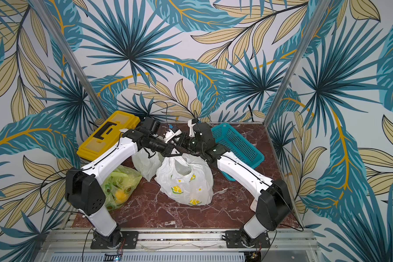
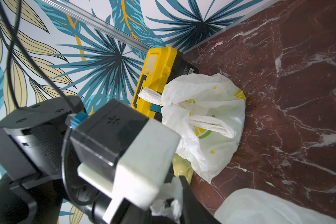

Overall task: Place the pears into plastic bags & tie knots
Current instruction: Tie the plastic bag at the center of the board.

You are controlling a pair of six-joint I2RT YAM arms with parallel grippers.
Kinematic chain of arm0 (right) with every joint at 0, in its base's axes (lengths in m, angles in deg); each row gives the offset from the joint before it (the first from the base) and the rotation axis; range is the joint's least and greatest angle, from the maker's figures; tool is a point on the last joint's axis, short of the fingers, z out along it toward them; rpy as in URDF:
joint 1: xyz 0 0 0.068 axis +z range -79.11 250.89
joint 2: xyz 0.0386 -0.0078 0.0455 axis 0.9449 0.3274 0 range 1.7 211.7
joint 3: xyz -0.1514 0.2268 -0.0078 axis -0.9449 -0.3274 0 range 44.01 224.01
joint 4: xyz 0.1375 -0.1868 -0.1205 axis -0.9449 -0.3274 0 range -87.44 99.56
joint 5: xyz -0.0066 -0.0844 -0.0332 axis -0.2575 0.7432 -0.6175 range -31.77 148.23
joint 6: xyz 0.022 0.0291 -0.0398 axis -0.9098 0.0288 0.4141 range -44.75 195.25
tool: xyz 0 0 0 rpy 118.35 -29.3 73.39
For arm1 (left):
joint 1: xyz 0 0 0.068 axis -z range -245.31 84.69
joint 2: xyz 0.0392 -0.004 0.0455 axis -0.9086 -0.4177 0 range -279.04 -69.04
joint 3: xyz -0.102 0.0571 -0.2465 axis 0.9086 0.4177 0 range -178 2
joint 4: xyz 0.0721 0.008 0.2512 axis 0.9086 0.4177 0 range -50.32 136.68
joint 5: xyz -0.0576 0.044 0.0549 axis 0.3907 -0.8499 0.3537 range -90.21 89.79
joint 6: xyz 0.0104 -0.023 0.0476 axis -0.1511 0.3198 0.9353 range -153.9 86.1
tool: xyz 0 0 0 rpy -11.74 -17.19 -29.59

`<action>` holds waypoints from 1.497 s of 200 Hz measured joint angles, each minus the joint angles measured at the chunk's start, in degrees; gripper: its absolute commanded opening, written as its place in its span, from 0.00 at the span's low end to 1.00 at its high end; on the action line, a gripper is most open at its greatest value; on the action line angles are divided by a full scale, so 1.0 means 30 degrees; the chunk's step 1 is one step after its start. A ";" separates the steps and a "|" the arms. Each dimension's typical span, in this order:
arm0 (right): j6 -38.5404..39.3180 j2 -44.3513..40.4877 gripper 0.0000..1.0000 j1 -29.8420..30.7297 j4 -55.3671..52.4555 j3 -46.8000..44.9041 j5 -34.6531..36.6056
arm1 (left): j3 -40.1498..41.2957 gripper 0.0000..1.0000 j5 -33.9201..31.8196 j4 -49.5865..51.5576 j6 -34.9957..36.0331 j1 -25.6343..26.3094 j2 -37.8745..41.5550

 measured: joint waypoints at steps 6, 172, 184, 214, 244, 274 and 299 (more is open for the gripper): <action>-0.0080 -0.0044 0.19 0.0000 0.0095 -0.0146 0.0168 | 0.0000 0.11 0.0044 0.0000 0.0044 -0.0007 0.0000; -0.0831 -0.0976 0.00 -0.1158 0.0794 -0.1763 0.1574 | 0.0022 0.22 0.0954 -0.0015 0.0357 -0.0270 0.0423; -0.0772 -0.1158 0.00 -0.1297 0.0918 -0.1858 0.1588 | 0.0073 0.22 0.1049 -0.0015 0.0372 -0.0321 0.0568; -0.0525 -0.1632 0.00 -0.1406 0.1166 -0.1945 0.1596 | 0.0240 0.21 0.1384 -0.0036 0.0379 -0.0328 0.0699; 0.0073 -0.2412 0.00 -0.1574 0.1355 -0.2266 0.1661 | 0.0590 0.21 0.1647 -0.0036 0.0379 -0.0379 0.0699; 0.0561 -0.2958 0.00 -0.1872 0.1508 -0.2528 0.1537 | 0.0648 0.14 0.2127 -0.0044 0.0408 -0.0444 0.0692; 0.1246 -0.3198 0.00 -0.1902 0.1617 -0.2710 0.1151 | 0.0648 0.04 0.2375 -0.0036 0.0510 -0.0452 0.0692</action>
